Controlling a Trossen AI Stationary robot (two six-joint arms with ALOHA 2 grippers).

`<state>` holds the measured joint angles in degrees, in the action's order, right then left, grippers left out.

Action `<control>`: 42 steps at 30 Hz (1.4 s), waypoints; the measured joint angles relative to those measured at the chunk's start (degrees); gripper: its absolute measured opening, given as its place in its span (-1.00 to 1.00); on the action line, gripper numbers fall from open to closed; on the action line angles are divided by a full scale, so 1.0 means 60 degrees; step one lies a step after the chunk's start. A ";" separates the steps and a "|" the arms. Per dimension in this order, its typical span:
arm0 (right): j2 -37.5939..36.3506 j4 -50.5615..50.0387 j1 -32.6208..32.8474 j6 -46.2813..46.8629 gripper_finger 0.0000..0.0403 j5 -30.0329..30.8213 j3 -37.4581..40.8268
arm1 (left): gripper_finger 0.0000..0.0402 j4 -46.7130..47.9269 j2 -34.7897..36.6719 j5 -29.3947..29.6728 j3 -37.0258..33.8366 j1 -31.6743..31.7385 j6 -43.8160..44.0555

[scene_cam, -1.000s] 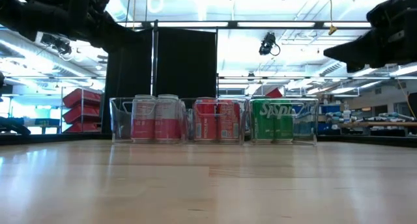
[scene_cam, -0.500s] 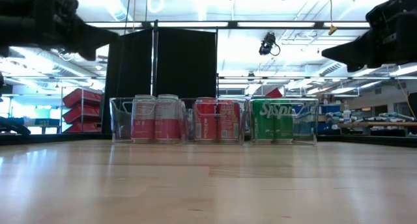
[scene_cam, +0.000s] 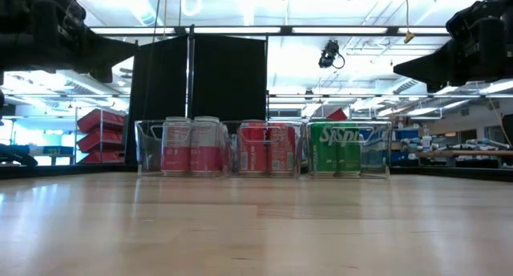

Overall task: Sort soda cans
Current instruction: Return to Home Position

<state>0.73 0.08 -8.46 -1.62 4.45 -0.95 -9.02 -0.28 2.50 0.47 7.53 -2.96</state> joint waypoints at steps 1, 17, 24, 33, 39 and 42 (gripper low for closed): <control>-0.0007 0.0000 -0.0040 0.0010 -1.00 -0.0010 0.0000 | -0.99 0.0109 0.0049 0.0026 0.0000 0.0000 0.0019; 0.0115 -0.0120 -0.0531 0.0270 -1.00 -0.0739 0.0000 | -0.99 0.0354 0.0048 -0.0160 -0.0004 0.0000 0.0066; 0.0308 -0.0120 -0.0517 0.1262 -1.00 -0.0743 0.0000 | -0.99 0.0785 0.0044 -0.0164 -0.0004 0.0000 0.0083; 0.0317 -0.0117 -0.0520 0.1333 -1.00 -0.0743 0.0000 | -0.99 0.0778 0.0044 -0.0164 -0.0007 0.0000 0.0100; 0.0317 -0.0113 -0.0520 0.1329 -1.00 -0.0739 0.0000 | -0.99 0.0777 0.0044 -0.0164 -0.0007 0.0000 0.0103; 0.0317 -0.0113 -0.0520 0.1325 -1.00 -0.0739 0.0000 | -0.99 0.0777 0.0044 -0.0164 -0.0007 0.0000 0.0105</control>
<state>2.63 -0.60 -11.57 6.33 0.01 -0.95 -4.36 -0.01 1.52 0.43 7.53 -2.33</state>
